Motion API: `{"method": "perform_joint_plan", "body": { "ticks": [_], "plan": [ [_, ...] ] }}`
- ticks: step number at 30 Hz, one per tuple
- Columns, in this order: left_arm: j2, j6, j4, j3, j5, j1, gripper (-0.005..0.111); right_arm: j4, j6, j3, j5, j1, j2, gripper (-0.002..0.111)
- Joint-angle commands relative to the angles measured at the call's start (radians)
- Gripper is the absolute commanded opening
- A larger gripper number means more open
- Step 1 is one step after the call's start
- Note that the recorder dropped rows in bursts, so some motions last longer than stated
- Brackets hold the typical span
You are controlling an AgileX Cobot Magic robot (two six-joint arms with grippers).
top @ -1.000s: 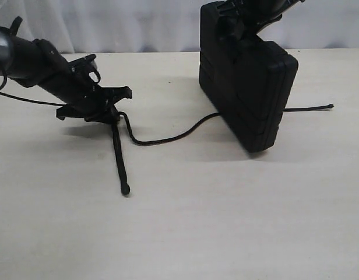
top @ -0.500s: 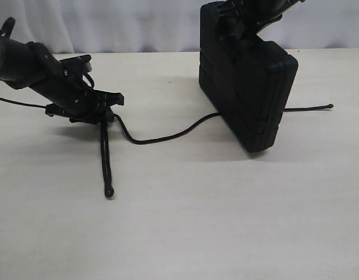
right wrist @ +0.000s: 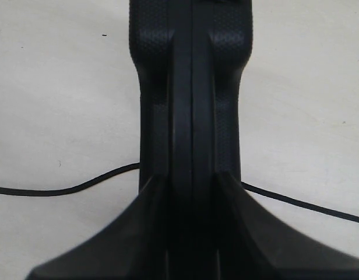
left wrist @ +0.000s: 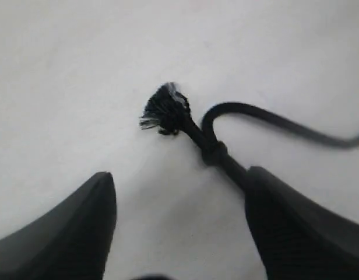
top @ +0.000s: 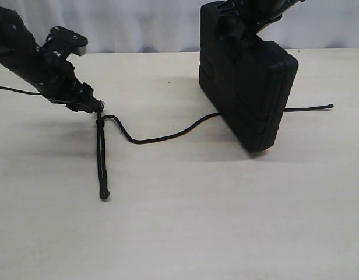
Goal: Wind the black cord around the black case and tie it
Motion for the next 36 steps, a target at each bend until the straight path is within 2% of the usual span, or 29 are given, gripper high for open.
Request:
{"method": "perform_joint_plan", "body": {
  "ticks": [1, 4, 7, 11, 13, 18, 26, 28, 32, 36],
  "plan": [
    [-0.048, 0.554, 0.079, 0.000, 0.178, -0.047, 0.059, 0.006, -0.009, 0.016, 0.035, 0.000, 0.018, 0.004],
    [-0.036, 0.907, 0.207, 0.000, 0.282, -0.086, 0.059, 0.006, -0.012, 0.016, 0.035, 0.000, 0.018, 0.004],
    [-0.013, 1.091, 0.302, 0.001, 0.237, -0.118, 0.059, 0.006, -0.012, 0.016, 0.035, 0.000, 0.018, 0.004],
    [0.016, 1.105, 0.366, 0.001, 0.058, -0.144, 0.059, 0.006, -0.012, 0.016, 0.035, 0.000, 0.018, 0.004],
    [0.031, 1.110, 0.368, 0.001, 0.018, -0.149, 0.059, 0.006, -0.012, 0.016, 0.035, 0.000, 0.018, 0.004],
    [0.092, 1.243, 0.368, 0.001, -0.005, -0.149, 0.059, 0.006, -0.015, 0.016, 0.035, 0.000, 0.018, 0.004],
    [0.151, 1.256, 0.364, 0.001, -0.088, -0.149, 0.058, 0.006, -0.015, 0.016, 0.035, 0.000, 0.018, 0.004],
    [0.164, 1.256, 0.362, 0.001, -0.091, -0.149, 0.052, 0.006, -0.015, 0.016, 0.035, 0.000, 0.018, 0.004],
    [0.175, 1.246, 0.357, 0.001, -0.078, -0.149, 0.030, 0.006, -0.015, 0.016, 0.035, 0.000, 0.018, 0.004],
    [0.175, 1.150, 0.357, 0.001, -0.029, -0.149, 0.009, 0.006, -0.015, 0.016, 0.035, 0.000, 0.018, 0.004]
  ]
}}
